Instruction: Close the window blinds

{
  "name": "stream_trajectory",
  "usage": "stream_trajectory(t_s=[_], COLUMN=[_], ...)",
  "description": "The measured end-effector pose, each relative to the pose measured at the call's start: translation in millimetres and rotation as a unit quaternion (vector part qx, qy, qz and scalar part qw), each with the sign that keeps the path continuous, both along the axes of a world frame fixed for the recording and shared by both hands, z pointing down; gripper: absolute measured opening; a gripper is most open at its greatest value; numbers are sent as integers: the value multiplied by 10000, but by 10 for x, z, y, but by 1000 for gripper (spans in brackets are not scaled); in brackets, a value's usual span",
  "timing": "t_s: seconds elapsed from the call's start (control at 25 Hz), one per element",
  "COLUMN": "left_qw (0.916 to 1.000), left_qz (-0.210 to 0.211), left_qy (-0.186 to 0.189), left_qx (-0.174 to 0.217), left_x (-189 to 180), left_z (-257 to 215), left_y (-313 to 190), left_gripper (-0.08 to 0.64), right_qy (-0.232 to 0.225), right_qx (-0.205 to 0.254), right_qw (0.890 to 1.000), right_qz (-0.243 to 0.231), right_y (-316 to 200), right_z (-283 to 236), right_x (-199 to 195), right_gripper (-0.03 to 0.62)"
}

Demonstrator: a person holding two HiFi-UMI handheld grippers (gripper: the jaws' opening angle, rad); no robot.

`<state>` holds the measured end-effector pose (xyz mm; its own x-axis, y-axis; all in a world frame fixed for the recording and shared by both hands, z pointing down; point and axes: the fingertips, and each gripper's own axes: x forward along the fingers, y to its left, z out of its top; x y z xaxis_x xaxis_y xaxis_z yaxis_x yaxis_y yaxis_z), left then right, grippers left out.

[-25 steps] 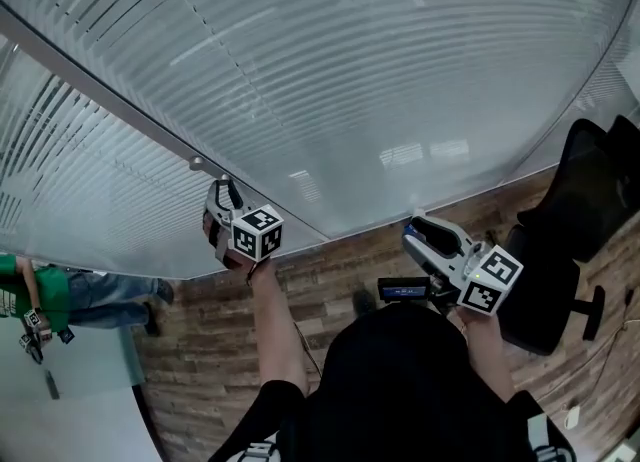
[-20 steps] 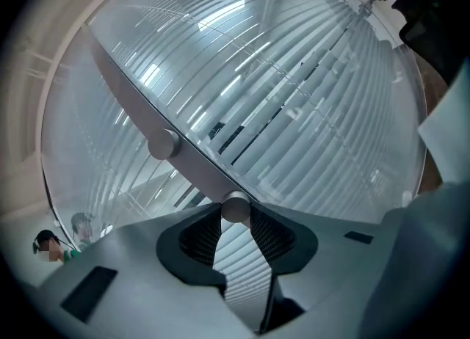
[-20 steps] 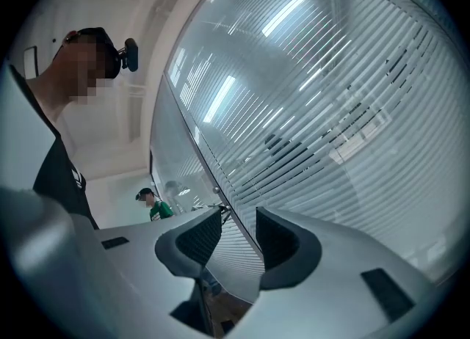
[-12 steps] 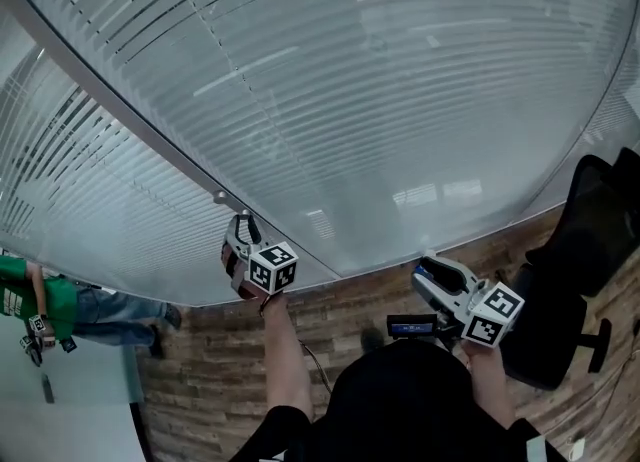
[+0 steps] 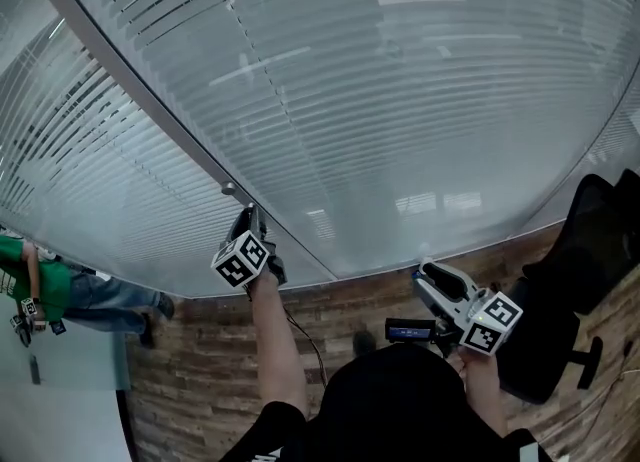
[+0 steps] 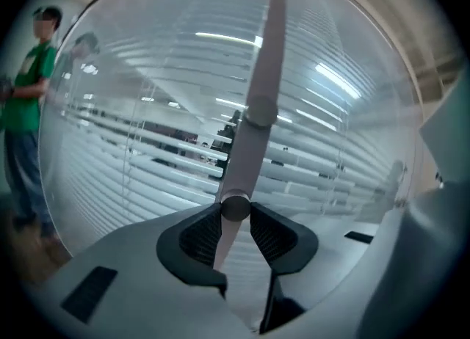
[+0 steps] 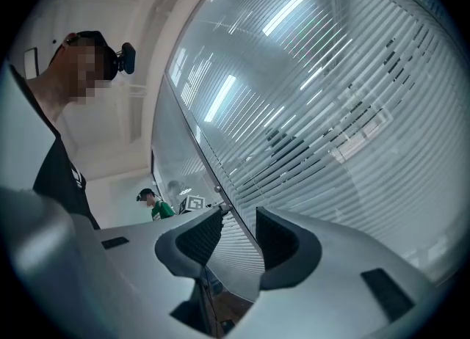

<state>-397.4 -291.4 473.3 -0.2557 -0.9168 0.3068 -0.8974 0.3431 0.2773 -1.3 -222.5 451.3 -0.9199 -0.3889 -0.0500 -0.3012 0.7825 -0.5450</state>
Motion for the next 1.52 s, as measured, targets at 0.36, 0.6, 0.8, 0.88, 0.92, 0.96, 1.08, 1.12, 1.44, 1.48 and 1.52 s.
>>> stream_trajectory(t_s=[0.36, 0.6, 0.8, 0.88, 0.92, 0.96, 1.08, 1.12, 1.44, 1.48, 1.52], left_qw=[9873, 9317, 8698, 8699, 8725, 8758, 9090, 9312, 9993, 9980, 9930], left_qz=[161, 10, 53, 81, 71, 62, 55, 48, 31, 55, 96], left_qy=[1261, -3516, -4733, -4704, -4651, -4586, -3959, -3474, -154, 295, 842], left_qx=[950, -909, -1393, -1479, -1496, -1501, -1302, -1106, 332, 554, 824], left_x=[57, 148, 176, 133, 111, 99, 99, 91, 18, 5, -4], left_z=[30, -67, -14, 18, 16, 4, -65, -89, -164, -152, -137], left_y=[2, 74, -2, -47, -55, -57, -55, -51, -1, 2, 0], left_gripper=[137, 158, 155, 145, 142, 140, 137, 137, 137, 135, 135], right_qy=[-5, 18, 26, 21, 17, 15, 25, 28, -1, -3, -2], right_qx=[7, -10, -19, -16, -19, -25, -46, -49, -40, -38, -37], right_qw=[10000, 10000, 10000, 10000, 10000, 10000, 9999, 9999, 10000, 10000, 10000], right_qz=[-32, 15, 1, 6, 17, 35, 100, 107, -11, -23, -33], right_y=[35, 47, 30, 5, -1, -6, -19, -26, -26, -24, -23], right_z=[67, 26, 120, 137, 136, 125, 55, 36, 5, 8, 13], right_x=[19, 88, 47, 25, 22, 29, 72, 79, 2, -6, -12], right_gripper=[151, 150, 150, 151, 150, 150, 150, 150, 150, 150, 150])
